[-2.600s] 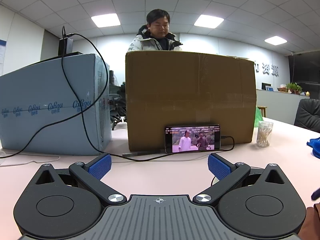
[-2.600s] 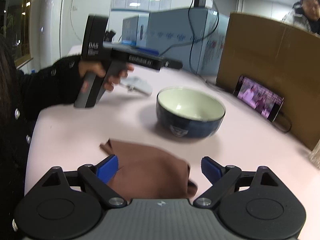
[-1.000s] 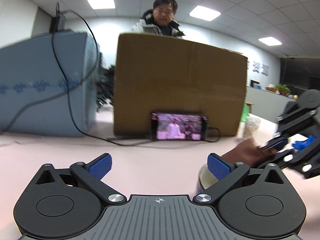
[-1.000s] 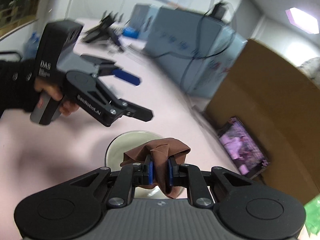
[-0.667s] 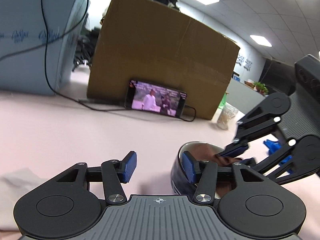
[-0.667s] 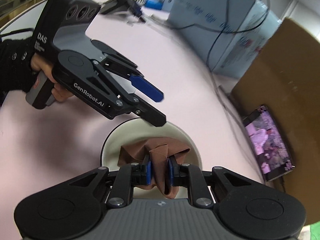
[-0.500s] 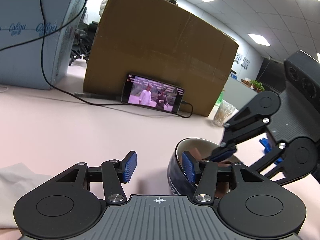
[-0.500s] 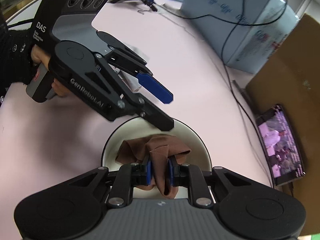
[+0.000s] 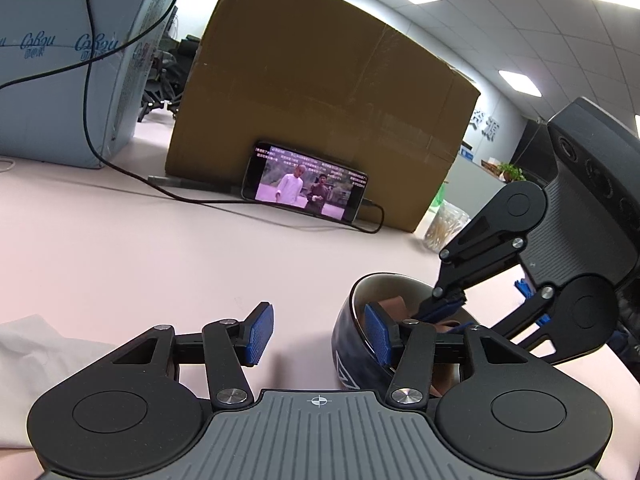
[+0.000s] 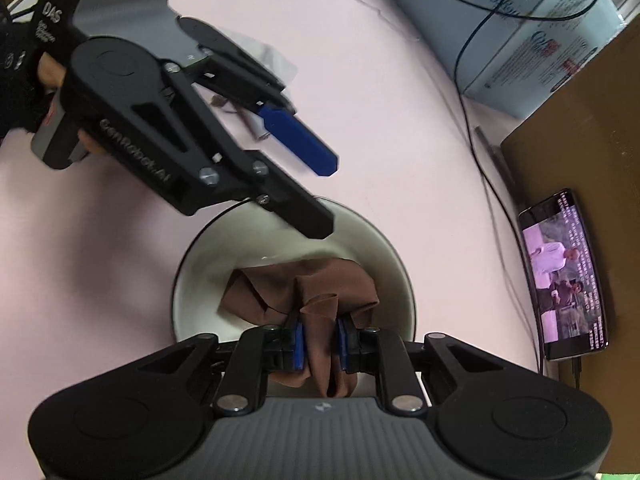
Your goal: Clean bowl
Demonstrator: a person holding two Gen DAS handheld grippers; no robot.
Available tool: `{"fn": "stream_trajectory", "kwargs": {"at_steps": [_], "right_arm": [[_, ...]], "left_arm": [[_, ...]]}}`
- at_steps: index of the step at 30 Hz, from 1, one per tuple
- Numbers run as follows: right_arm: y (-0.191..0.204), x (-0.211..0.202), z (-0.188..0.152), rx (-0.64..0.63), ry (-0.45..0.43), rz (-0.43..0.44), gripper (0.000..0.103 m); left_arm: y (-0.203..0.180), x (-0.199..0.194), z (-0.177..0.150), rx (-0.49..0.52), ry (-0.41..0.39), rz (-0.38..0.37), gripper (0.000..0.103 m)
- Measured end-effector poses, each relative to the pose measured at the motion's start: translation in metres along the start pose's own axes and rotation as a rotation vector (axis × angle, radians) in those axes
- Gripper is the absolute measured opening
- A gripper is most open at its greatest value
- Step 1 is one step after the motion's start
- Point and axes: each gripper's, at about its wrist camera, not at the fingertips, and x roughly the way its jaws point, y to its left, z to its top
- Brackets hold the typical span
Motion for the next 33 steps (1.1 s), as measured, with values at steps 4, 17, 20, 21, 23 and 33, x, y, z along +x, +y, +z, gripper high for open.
{"fn": "stream_trajectory", "kwargs": {"at_steps": [4,17,20,21,23,33], "right_arm": [[0.005,0.000,0.006,-0.004,-0.034,0.051,0.026],[-0.006,-0.010,0.005,0.049,-0.015,0.046,0.032],[-0.009,-0.002,0.008,0.054,-0.013,0.070,0.021],[-0.009,0.000,0.008,0.055,-0.016,0.073,0.020],[-0.009,0.002,0.010,0.054,-0.032,0.086,0.019],[-0.006,0.000,0.010,0.022,0.044,0.004,0.018]], "left_arm": [[0.001,0.000,-0.001,-0.008,0.002,-0.003,0.050],[0.002,0.002,-0.001,-0.020,0.004,-0.007,0.050],[0.003,0.002,-0.001,-0.021,0.004,-0.007,0.050],[0.003,0.002,-0.001,-0.021,0.004,-0.007,0.050],[0.003,0.002,-0.001,-0.020,0.004,-0.007,0.050],[0.003,0.002,-0.001,-0.020,0.006,-0.007,0.050]]}}
